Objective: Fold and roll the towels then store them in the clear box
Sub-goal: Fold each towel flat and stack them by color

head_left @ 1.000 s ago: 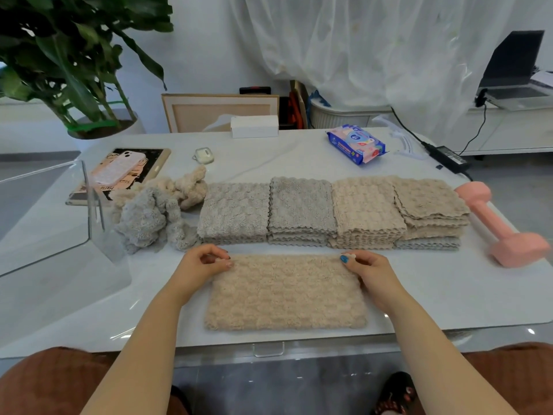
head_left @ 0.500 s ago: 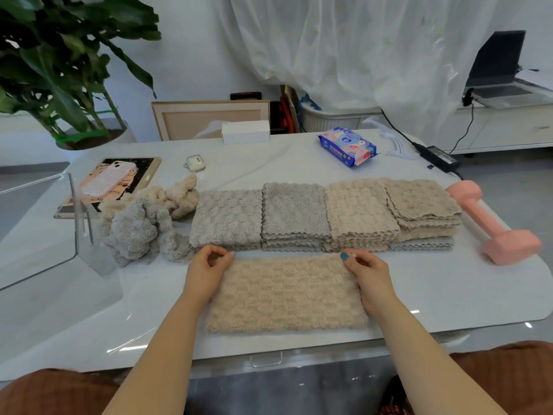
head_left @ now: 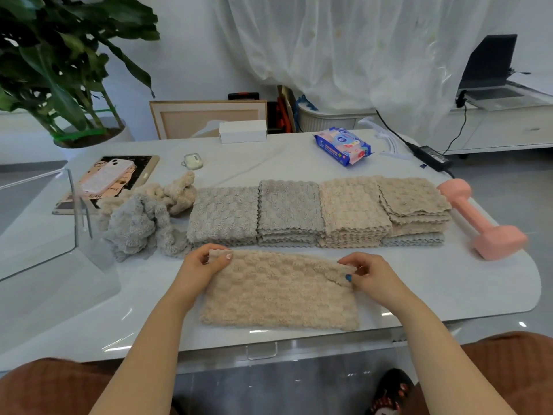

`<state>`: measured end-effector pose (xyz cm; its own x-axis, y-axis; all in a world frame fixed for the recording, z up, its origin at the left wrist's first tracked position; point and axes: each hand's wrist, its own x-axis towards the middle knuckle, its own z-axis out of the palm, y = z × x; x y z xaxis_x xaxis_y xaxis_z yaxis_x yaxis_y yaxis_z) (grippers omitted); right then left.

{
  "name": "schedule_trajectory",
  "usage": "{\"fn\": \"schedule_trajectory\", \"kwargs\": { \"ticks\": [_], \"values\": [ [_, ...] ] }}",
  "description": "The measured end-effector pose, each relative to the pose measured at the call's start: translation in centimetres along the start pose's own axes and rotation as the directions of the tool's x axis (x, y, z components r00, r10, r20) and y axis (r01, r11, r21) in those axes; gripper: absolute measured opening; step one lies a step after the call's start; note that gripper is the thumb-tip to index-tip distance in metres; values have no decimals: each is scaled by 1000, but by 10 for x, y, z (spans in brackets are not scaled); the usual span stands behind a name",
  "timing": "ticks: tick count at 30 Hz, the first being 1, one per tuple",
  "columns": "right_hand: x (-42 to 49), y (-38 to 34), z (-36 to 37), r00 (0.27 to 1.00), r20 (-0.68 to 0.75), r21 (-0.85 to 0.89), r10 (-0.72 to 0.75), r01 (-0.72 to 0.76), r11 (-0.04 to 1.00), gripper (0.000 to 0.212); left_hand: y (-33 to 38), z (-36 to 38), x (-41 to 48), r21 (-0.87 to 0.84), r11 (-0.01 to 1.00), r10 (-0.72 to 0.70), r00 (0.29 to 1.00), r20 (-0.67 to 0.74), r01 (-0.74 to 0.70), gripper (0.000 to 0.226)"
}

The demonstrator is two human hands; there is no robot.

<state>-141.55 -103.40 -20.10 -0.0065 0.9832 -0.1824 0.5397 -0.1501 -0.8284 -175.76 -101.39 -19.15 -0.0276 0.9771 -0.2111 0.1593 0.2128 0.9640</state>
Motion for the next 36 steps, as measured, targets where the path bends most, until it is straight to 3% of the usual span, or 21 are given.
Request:
{"fn": "schedule_trajectory", "kwargs": {
  "ticks": [4, 6, 8, 10, 12, 14, 16, 18, 20, 22, 23, 25, 27, 30, 33, 36],
  "values": [
    [-23, -23, -22, 999, 35, 351, -7, -6, 936, 31, 11, 3, -13, -74, 997, 25, 1000, 8, -24, 8],
    [-33, -33, -34, 993, 119, 593, 11, -80, 802, 26, 20, 3, -21, -129, 992, 11, 998, 70, -2, 7],
    [-35, -36, -41, 990, 128, 699, 54, -129, 704, 25, 28, 3, -27, -141, 990, -1, 995, 99, 15, 9],
    [-27, -35, -36, 992, 58, 641, 116, -126, 757, 23, 29, 5, -24, -129, 992, -5, 999, 48, 11, 9],
    [-14, -28, -20, 984, -58, 534, 166, -110, 838, 25, 22, 7, -15, 6, 1000, 17, 995, -94, -17, 9],
    [-6, -21, -2, 970, -161, 427, 183, -99, 899, 31, 12, 15, -10, 286, 958, 106, 959, -261, -28, 27],
    [-4, -11, 11, 952, -244, 360, 186, -89, 929, 33, 8, 34, -19, 556, 827, 316, 885, -342, -80, 35],
    [-2, 0, 14, 925, -309, 342, 220, -107, 933, 29, 9, 64, -36, 658, 724, 445, 870, -215, -208, 20],
    [4, 8, 14, 911, -320, 338, 260, -147, 930, 25, 7, 99, -53, 634, 692, 387, 919, 78, -346, 8],
    [10, 11, 12, 917, -282, 384, 283, -162, 909, 21, -5, 134, -63, 602, 601, 384, 850, 361, -526, 18],
    [13, 10, 12, 922, -258, 440, 288, -154, 885, 20, -12, 148, -64, 593, 543, 412, 804, 429, -595, 25],
    [15, 8, 7, 929, -209, 543, 306, -150, 826, 17, -21, 173, -65, 609, 491, 417, 782, 464, -623, 34],
    [17, 7, -3, 941, -176, 520, 288, -160, 839, 13, -25, 193, -64, 657, 435, 409, 785, 465, -615, 38],
    [24, 3, -8, 979, -86, 266, 182, -154, 952, 15, -21, 205, -63, 726, 375, 387, 809, 443, -577, 35],
    [26, -1, -2, 987, -5, 22, 161, -161, 987, 10, -24, 202, -61, 733, 380, 329, 823, 463, -564, 29],
    [16, -2, 1, 989, -1, -23, 149, -149, 989, 12, -24, 184, -64, 669, 464, 287, 812, 508, -582, 44]
  ]
}}
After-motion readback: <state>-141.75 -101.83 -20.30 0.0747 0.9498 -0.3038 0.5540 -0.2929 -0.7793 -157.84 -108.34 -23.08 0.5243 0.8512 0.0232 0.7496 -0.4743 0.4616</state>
